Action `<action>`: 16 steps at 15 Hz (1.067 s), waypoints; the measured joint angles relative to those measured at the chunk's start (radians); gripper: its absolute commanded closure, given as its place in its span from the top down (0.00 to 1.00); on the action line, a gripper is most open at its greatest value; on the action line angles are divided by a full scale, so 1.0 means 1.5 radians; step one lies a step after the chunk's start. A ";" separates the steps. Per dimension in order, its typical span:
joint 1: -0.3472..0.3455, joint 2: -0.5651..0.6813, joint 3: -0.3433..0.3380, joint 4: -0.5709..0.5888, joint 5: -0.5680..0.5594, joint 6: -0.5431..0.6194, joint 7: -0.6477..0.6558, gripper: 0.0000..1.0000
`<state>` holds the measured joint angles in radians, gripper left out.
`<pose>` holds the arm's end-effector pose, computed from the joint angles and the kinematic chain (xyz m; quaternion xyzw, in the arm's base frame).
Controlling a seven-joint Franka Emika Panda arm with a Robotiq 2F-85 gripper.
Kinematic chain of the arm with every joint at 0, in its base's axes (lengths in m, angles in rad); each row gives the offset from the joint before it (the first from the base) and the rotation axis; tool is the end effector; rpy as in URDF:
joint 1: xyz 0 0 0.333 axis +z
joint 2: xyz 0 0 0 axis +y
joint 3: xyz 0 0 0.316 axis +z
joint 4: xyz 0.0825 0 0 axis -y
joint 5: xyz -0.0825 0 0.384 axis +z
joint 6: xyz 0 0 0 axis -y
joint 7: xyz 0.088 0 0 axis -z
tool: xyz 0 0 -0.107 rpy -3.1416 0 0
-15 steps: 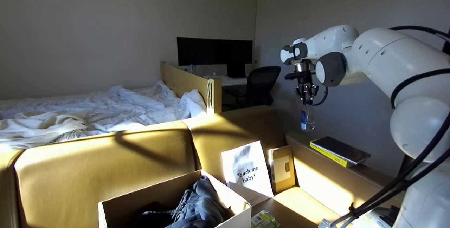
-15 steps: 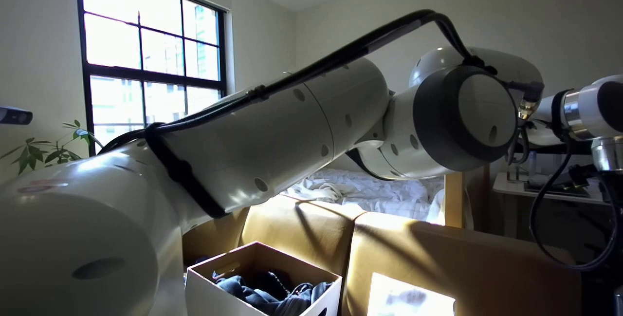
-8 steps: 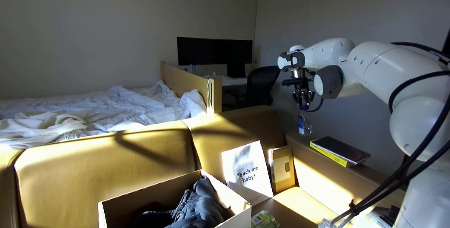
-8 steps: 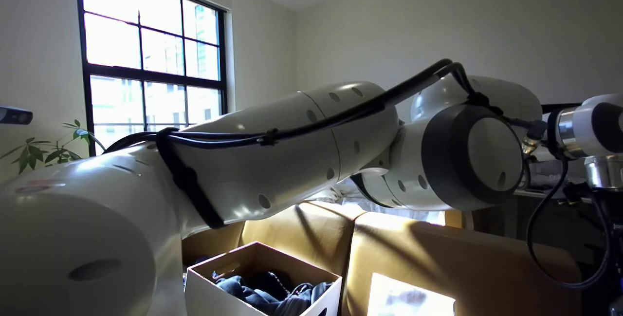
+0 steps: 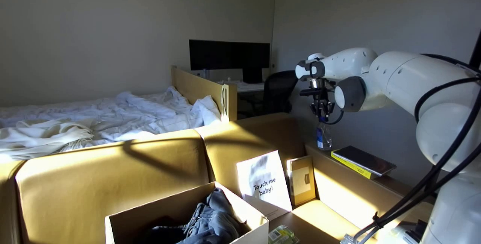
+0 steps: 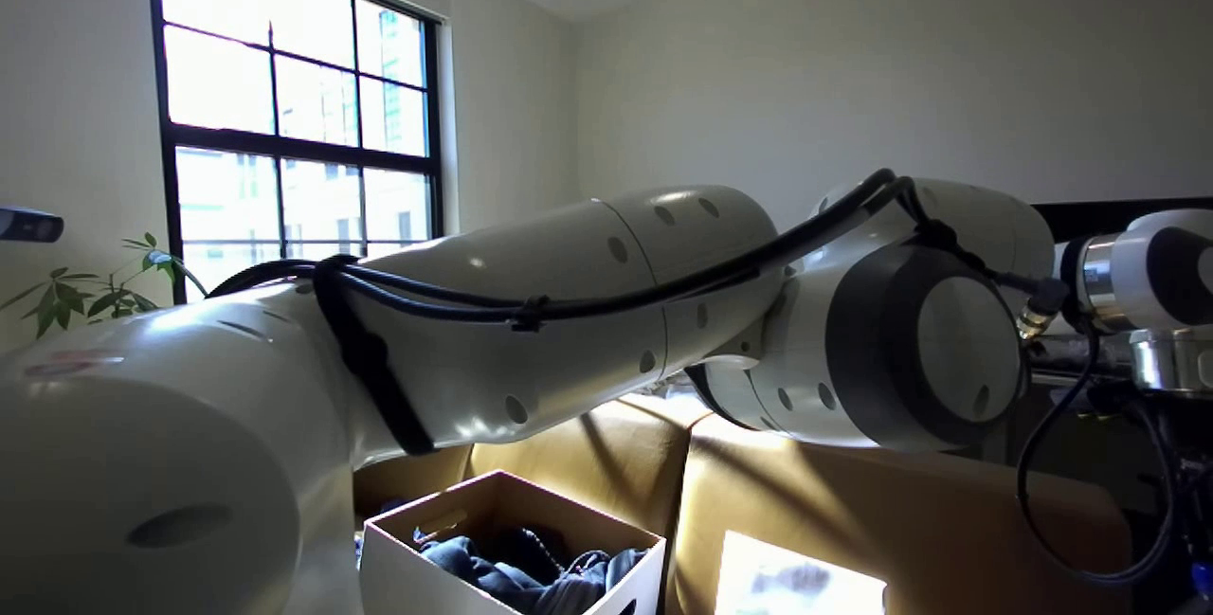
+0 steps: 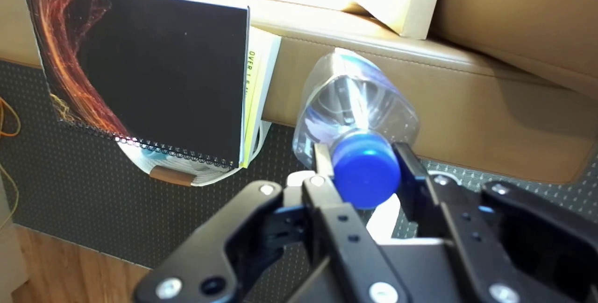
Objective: Pick the bottle in the box and put it on the shoulder of the couch
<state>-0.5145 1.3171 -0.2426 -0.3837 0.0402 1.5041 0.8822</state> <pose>0.6490 -0.4403 0.2494 0.7310 -0.6690 -0.0780 0.1097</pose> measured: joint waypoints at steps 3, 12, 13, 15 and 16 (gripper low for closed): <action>0.000 0.000 0.000 0.000 0.000 0.001 0.008 0.61; 0.000 0.000 -0.001 0.000 0.000 0.001 0.022 1.00; 0.000 -0.001 -0.001 0.000 0.000 0.001 0.022 1.00; 0.000 -0.003 -0.001 0.001 0.000 -0.002 0.022 1.00; 0.000 -0.008 -0.001 0.002 0.000 -0.006 0.022 1.00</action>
<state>-0.5148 1.3051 -0.2439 -0.3809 0.0402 1.4951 0.9147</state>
